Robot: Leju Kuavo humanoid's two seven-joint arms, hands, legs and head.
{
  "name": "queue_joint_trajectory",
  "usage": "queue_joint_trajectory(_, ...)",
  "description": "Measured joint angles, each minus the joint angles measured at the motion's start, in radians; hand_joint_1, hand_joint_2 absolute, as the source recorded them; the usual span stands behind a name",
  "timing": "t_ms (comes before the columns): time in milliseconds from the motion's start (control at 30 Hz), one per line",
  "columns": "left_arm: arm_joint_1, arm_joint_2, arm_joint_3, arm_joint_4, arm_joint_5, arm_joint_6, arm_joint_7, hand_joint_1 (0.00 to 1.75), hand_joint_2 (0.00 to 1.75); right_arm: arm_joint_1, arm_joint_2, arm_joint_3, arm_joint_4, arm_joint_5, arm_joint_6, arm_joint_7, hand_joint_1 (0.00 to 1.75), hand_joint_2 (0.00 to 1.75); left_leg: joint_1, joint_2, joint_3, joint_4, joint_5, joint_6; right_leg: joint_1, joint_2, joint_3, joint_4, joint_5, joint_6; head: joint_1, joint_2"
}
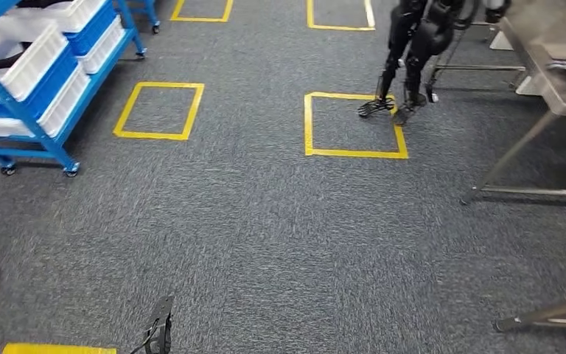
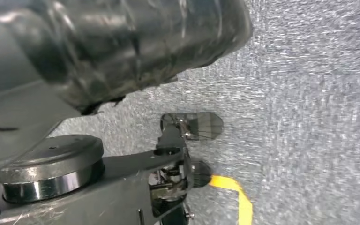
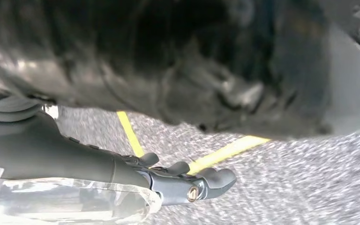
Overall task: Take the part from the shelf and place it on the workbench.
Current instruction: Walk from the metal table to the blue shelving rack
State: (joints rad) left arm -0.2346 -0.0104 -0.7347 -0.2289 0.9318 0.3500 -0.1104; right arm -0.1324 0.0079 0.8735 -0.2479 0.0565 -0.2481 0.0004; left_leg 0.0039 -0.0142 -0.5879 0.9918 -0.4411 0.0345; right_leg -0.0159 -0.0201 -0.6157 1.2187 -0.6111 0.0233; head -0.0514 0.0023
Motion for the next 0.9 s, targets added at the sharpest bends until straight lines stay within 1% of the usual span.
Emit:
queue_joint_trajectory(33, -0.002, -0.001, 0.0, 0.0, 0.0, 0.0, 0.0, 0.0, 0.0, 0.003, -0.001, 0.003, 0.0, 0.0, 0.0, 0.0, 0.0, 0.0, 0.0, -0.014, 0.0, 0.001, 0.0, 0.002, 0.0, 0.006, -0.028, 0.049, -0.012, 0.0, 0.001, 0.0)
queue_joint_trajectory(67, -0.002, -0.002, 0.0, 0.0, 0.001, 0.0, -0.001, 0.0, 0.0, 0.006, -0.001, 0.006, 0.001, 0.0, 0.0, 0.0, 0.0, 0.0, -0.001, -0.029, 0.001, 0.002, -0.001, 0.002, -0.001, 0.008, -0.043, 0.066, -0.004, 0.0, 0.001, 0.0)
queue_joint_trajectory(100, -0.002, -0.003, 0.0, 0.0, 0.001, 0.0, -0.001, 0.0, 0.0, 0.007, -0.002, 0.008, 0.001, 0.0, 0.0, 0.0, 0.0, 0.0, -0.001, -0.044, 0.001, 0.005, -0.003, 0.002, -0.002, 0.01, -0.041, 0.047, 0.022, 0.0, 0.001, 0.0)
queue_joint_trajectory(133, -0.002, -0.004, 0.0, 0.0, 0.002, 0.0, -0.001, 0.0, 0.0, 0.007, -0.002, 0.009, 0.002, 0.0, 0.0, 0.0, 0.0, 0.0, 0.0, -0.059, 0.002, 0.008, -0.005, 0.0, -0.004, 0.014, -0.026, -0.001, 0.059, -0.001, 0.001, 0.0)
queue_joint_trajectory(167, -0.001, -0.004, 0.0, 0.0, 0.002, 0.0, -0.001, 0.0, 0.0, 0.006, -0.002, 0.01, 0.002, 0.0, 0.0, -0.001, 0.0, 0.0, 0.001, -0.074, 0.002, 0.013, -0.008, -0.003, -0.006, 0.028, -0.003, -0.063, 0.096, -0.002, 0.001, 0.0)
queue_joint_trajectory(200, -0.002, -0.005, 0.0, 0.0, 0.003, 0.0, -0.002, 0.0, 0.0, 0.004, -0.003, 0.01, 0.002, 0.0, 0.001, -0.001, 0.0, 0.0, 0.001, -0.086, 0.0, 0.018, -0.011, -0.007, -0.009, 0.051, 0.017, -0.117, 0.12, -0.003, 0.001, 0.0)
queue_joint_trajectory(233, -0.003, -0.005, 0.0, 0.0, 0.005, 0.0, -0.004, 0.0, 0.0, 0.003, -0.003, 0.011, 0.002, 0.001, 0.002, -0.002, 0.0, 0.0, 0.001, -0.098, -0.004, 0.023, -0.013, -0.012, -0.011, 0.072, 0.03, -0.152, 0.131, -0.003, 0.0, 0.0)
queue_joint_trajectory(267, -0.004, -0.005, 0.0, 0.0, 0.006, 0.0, -0.006, 0.0, 0.0, 0.002, -0.003, 0.012, 0.002, 0.0, 0.003, -0.004, 0.0, 0.0, 0.002, -0.106, -0.008, 0.027, -0.014, -0.018, -0.011, 0.087, 0.035, -0.168, 0.132, -0.004, 0.0, 0.0)
queue_joint_trajectory(300, -0.004, -0.005, 0.0, 0.0, 0.007, 0.0, -0.009, 0.0, 0.0, 0.001, -0.004, 0.013, 0.003, -0.001, 0.005, -0.006, 0.0, 0.0, 0.004, -0.116, -0.012, 0.027, -0.014, -0.024, -0.009, 0.091, 0.036, -0.17, 0.129, -0.007, 0.0, 0.0)
queue_joint_trajectory(333, -0.004, -0.005, 0.0, 0.0, 0.008, 0.0, -0.012, 0.0, 0.0, 0.0, -0.005, 0.014, 0.003, -0.003, 0.006, -0.008, 0.0, 0.0, 0.006, -0.125, -0.015, 0.026, -0.012, -0.03, -0.008, 0.081, 0.038, -0.172, 0.13, -0.011, 0.0, 0.0)
queue_joint_trajectory(367, -0.002, -0.005, 0.0, 0.0, 0.008, -0.001, -0.016, 0.0, 0.0, -0.001, -0.006, 0.015, 0.003, -0.004, 0.007, -0.009, 0.0, 0.0, 0.007, -0.122, -0.017, 0.027, -0.013, -0.036, -0.008, 0.07, 0.042, -0.176, 0.132, -0.017, 0.0, 0.0)
queue_joint_trajectory(400, 0.0, -0.005, 0.0, 0.0, 0.008, -0.002, -0.019, 0.0, 0.0, -0.001, -0.008, 0.015, 0.004, -0.005, 0.008, -0.009, 0.0, 0.0, 0.006, -0.104, -0.023, 0.039, -0.02, -0.041, -0.008, 0.06, 0.047, -0.18, 0.134, -0.024, -0.003, 0.0)
queue_joint_trajectory(433, 0.0, -0.005, 0.0, 0.0, 0.008, -0.003, -0.023, 0.0, 0.0, -0.002, -0.01, 0.015, 0.004, -0.005, 0.01, -0.008, 0.0, 0.0, 0.005, -0.076, -0.038, 0.069, -0.036, -0.046, -0.01, 0.047, 0.051, -0.184, 0.135, -0.03, -0.006, 0.0)
queue_joint_trajectory(467, -0.001, -0.006, 0.0, 0.0, 0.008, -0.005, -0.025, 0.0, 0.0, -0.002, -0.012, 0.015, 0.004, -0.004, 0.011, -0.008, 0.0, 0.0, 0.005, -0.042, -0.062, 0.119, -0.062, -0.049, -0.009, 0.034, 0.054, -0.186, 0.135, -0.035, -0.01, 0.0)
queue_joint_trajectory(500, -0.002, -0.008, 0.0, 0.0, 0.007, -0.006, -0.028, 0.0, 0.0, -0.001, -0.013, 0.015, 0.005, -0.004, 0.012, -0.007, 0.0, 0.0, 0.005, -0.016, -0.096, 0.184, -0.091, -0.053, -0.007, 0.021, 0.056, -0.187, 0.133, -0.039, -0.013, 0.0)
queue_joint_trajectory(533, -0.003, -0.009, 0.0, 0.0, 0.007, -0.006, -0.031, 0.0, 0.0, 0.0, -0.014, 0.015, 0.005, -0.003, 0.013, -0.005, 0.0, 0.0, 0.007, -0.003, -0.13, 0.249, -0.115, -0.056, -0.005, 0.006, 0.057, -0.187, 0.131, -0.041, -0.013, 0.0)
queue_joint_trajectory(567, -0.003, -0.011, 0.0, 0.0, 0.008, -0.007, -0.035, 0.0, 0.0, 0.001, -0.015, 0.015, 0.005, -0.002, 0.013, -0.002, 0.0, 0.0, 0.008, 0.003, -0.155, 0.293, -0.126, -0.057, -0.003, -0.008, 0.059, -0.186, 0.129, -0.043, -0.013, 0.0)
queue_joint_trajectory(600, -0.002, -0.012, 0.0, 0.0, 0.009, -0.008, -0.039, 0.0, 0.0, 0.001, -0.016, 0.015, 0.006, -0.002, 0.013, 0.001, 0.0, 0.0, 0.009, 0.006, -0.162, 0.304, -0.118, -0.058, -0.002, -0.021, 0.061, -0.186, 0.126, -0.043, -0.014, 0.0)
queue_joint_trajectory(633, -0.001, -0.012, 0.0, 0.0, 0.01, -0.008, -0.043, 0.0, 0.0, 0.0, -0.016, 0.015, 0.006, -0.002, 0.013, 0.004, 0.0, 0.0, 0.009, 0.009, -0.15, 0.276, -0.093, -0.056, -0.002, -0.034, 0.063, -0.186, 0.124, -0.042, -0.014, 0.0)
queue_joint_trajectory(667, 0.0, -0.012, 0.0, 0.0, 0.012, -0.008, -0.046, 0.0, 0.0, 0.0, -0.017, 0.015, 0.006, -0.002, 0.013, 0.006, 0.0, 0.0, 0.008, 0.018, -0.119, 0.215, -0.057, -0.053, -0.001, -0.045, 0.068, -0.186, 0.121, -0.041, -0.014, 0.0)
queue_joint_trajectory(700, -0.001, -0.012, 0.0, 0.0, 0.013, -0.008, -0.048, 0.0, 0.0, -0.001, -0.017, 0.015, 0.006, -0.002, 0.013, 0.007, 0.0, 0.0, 0.004, 0.042, -0.082, 0.142, -0.029, -0.047, 0.0, -0.056, 0.073, -0.186, 0.117, -0.038, -0.013, 0.0)
queue_joint_trajectory(733, -0.002, -0.013, 0.0, 0.0, 0.015, -0.008, -0.049, 0.0, 0.0, -0.002, -0.017, 0.015, 0.007, -0.002, 0.013, 0.008, 0.0, 0.0, -0.002, 0.061, -0.05, 0.082, -0.009, -0.04, 0.003, -0.066, 0.077, -0.186, 0.113, -0.034, -0.013, 0.0)
queue_joint_trajectory(767, -0.004, -0.013, 0.0, 0.0, 0.017, -0.008, -0.049, 0.0, 0.0, -0.002, -0.017, 0.015, 0.007, -0.002, 0.013, 0.008, 0.0, 0.0, -0.007, 0.076, -0.031, 0.044, -0.001, -0.034, 0.005, -0.074, 0.08, -0.187, 0.11, -0.029, -0.013, 0.0)
queue_joint_trajectory(800, -0.006, -0.014, 0.0, 0.0, 0.018, -0.008, -0.049, 0.0, 0.0, -0.003, -0.017, 0.015, 0.007, -0.002, 0.013, 0.009, 0.0, 0.0, -0.012, 0.081, -0.025, 0.029, -0.003, -0.029, 0.006, -0.083, 0.083, -0.188, 0.108, -0.025, -0.012, 0.0)
queue_joint_trajectory(833, -0.006, -0.014, 0.0, 0.0, 0.019, -0.008, -0.049, 0.0, 0.0, -0.003, -0.018, 0.015, 0.007, -0.002, 0.013, 0.009, 0.0, 0.0, -0.014, 0.069, -0.025, 0.028, -0.001, -0.024, 0.007, -0.092, 0.086, -0.191, 0.107, -0.02, -0.012, 0.0)
queue_joint_trajectory(867, -0.005, -0.015, 0.0, 0.0, 0.02, -0.008, -0.049, 0.0, 0.0, -0.004, -0.018, 0.015, 0.007, -0.002, 0.013, 0.009, 0.0, 0.0, -0.011, 0.057, -0.023, 0.023, 0.001, -0.019, 0.007, -0.098, 0.089, -0.193, 0.105, -0.014, -0.013, 0.0)
queue_joint_trajectory(900, -0.004, -0.015, 0.0, 0.0, 0.021, -0.007, -0.048, 0.0, 0.0, -0.005, -0.019, 0.015, 0.007, -0.001, 0.014, 0.009, 0.0, 0.0, -0.008, 0.046, -0.02, 0.016, 0.004, -0.014, 0.006, -0.088, 0.09, -0.188, 0.099, -0.009, -0.011, 0.0)
